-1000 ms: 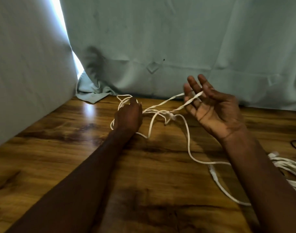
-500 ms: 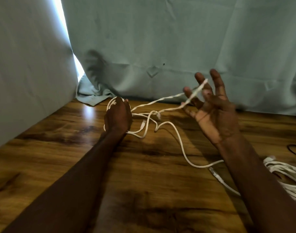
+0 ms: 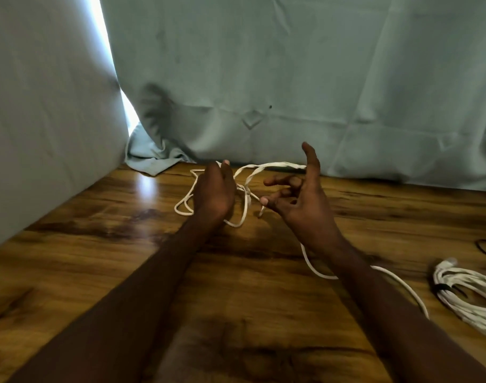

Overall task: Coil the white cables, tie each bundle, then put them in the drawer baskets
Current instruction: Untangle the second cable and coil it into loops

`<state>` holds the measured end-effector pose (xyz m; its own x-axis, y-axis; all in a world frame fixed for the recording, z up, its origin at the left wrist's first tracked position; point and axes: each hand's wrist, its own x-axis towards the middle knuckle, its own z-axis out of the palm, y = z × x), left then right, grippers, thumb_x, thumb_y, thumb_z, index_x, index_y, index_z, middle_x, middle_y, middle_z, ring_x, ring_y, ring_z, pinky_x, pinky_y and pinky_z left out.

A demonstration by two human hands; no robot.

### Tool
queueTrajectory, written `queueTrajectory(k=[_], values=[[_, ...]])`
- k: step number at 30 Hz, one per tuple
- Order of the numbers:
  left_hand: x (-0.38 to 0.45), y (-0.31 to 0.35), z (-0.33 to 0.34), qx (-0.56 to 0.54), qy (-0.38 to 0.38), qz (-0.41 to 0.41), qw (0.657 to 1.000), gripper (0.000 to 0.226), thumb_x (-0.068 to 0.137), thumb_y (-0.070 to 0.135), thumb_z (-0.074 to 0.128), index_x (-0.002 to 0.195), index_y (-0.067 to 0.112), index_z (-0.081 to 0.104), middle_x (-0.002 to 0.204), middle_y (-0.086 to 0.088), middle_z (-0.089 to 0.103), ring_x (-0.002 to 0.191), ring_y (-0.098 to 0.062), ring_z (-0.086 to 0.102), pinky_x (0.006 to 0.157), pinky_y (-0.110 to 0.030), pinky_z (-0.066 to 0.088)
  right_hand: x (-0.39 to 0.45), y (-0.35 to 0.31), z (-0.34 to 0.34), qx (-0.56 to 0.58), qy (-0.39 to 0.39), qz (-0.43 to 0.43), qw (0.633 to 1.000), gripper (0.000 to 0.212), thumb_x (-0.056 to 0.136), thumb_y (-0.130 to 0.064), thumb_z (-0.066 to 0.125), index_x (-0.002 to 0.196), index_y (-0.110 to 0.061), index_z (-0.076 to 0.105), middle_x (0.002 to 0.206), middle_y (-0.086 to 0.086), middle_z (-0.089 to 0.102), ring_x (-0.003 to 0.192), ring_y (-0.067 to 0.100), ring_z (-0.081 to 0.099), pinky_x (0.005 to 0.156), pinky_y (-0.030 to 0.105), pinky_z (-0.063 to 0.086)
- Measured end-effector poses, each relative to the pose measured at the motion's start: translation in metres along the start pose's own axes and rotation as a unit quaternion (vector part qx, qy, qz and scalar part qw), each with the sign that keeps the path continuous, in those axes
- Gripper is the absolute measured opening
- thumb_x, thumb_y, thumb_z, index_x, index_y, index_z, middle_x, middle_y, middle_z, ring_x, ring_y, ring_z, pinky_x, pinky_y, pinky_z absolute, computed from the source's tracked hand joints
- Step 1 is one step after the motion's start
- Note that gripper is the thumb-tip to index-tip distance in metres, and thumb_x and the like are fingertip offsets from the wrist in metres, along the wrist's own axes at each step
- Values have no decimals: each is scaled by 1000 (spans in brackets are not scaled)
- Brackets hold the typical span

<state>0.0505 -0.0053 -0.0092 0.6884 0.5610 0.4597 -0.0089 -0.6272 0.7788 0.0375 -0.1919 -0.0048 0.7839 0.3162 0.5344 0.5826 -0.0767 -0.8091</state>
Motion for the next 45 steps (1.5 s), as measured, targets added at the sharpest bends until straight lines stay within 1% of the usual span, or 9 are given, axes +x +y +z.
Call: queueTrajectory(k=[5,9,13,19,24,30,35,41,45], values=[[-22,21,13,-45,-97,-13,994,46,109,42,40,117,0,57,115,-20,67,110,-37,62,84,-39,45,3,9,5,25,-3,6,1000,134,74,-2,91,164,-35,-4,107,4,77,95,17,77,83,32,62],[-19,18,12,-161,-206,-55,964,49,98,48,56,113,1,58,88,-9,67,80,-23,68,64,-33,51,2,9,7,30,30,-13,999,124,76,2,87,163,-35,8,101,1,78,94,16,76,86,34,63],[-22,25,9,-232,-272,-92,929,35,101,30,59,106,-4,55,56,-4,55,46,-12,49,46,-24,39,3,5,7,67,62,-27,995,104,82,2,82,160,-31,22,95,3,78,95,18,77,87,44,63],[-10,17,0,-271,-181,-150,934,8,97,14,55,91,8,54,61,-2,59,49,-13,52,59,-33,50,22,-2,-19,258,238,25,936,67,99,6,58,153,-24,31,86,10,61,54,15,59,53,32,55],[14,-22,2,-224,-93,-125,962,24,83,38,55,91,16,58,82,-13,61,76,-28,60,70,-46,49,31,7,-65,366,339,89,862,33,102,-2,51,129,-21,56,76,3,59,45,7,39,41,19,30],[12,-19,-12,-65,-57,20,996,19,104,23,54,103,4,56,86,-5,61,81,-21,60,65,-28,39,32,12,-78,169,379,27,909,13,101,-16,60,104,-21,72,83,3,74,51,11,48,47,25,37],[16,-12,-27,144,21,170,975,30,105,32,51,103,3,52,93,-21,61,89,-39,58,73,-42,42,31,19,-71,-9,361,-53,931,13,101,-15,60,106,-15,73,89,-3,71,79,17,67,73,36,53],[15,9,-36,-156,-70,70,983,35,104,35,53,77,14,49,63,-1,55,61,-21,55,64,-44,47,32,20,-62,37,224,113,967,19,102,-15,62,119,-19,70,96,1,78,89,12,75,81,33,59],[10,24,-37,-411,-168,-59,894,35,107,22,50,74,11,48,54,1,39,45,-13,33,51,-27,34,25,22,-47,-117,90,111,983,19,99,-21,69,117,-22,72,103,-2,75,95,11,71,87,32,58]])
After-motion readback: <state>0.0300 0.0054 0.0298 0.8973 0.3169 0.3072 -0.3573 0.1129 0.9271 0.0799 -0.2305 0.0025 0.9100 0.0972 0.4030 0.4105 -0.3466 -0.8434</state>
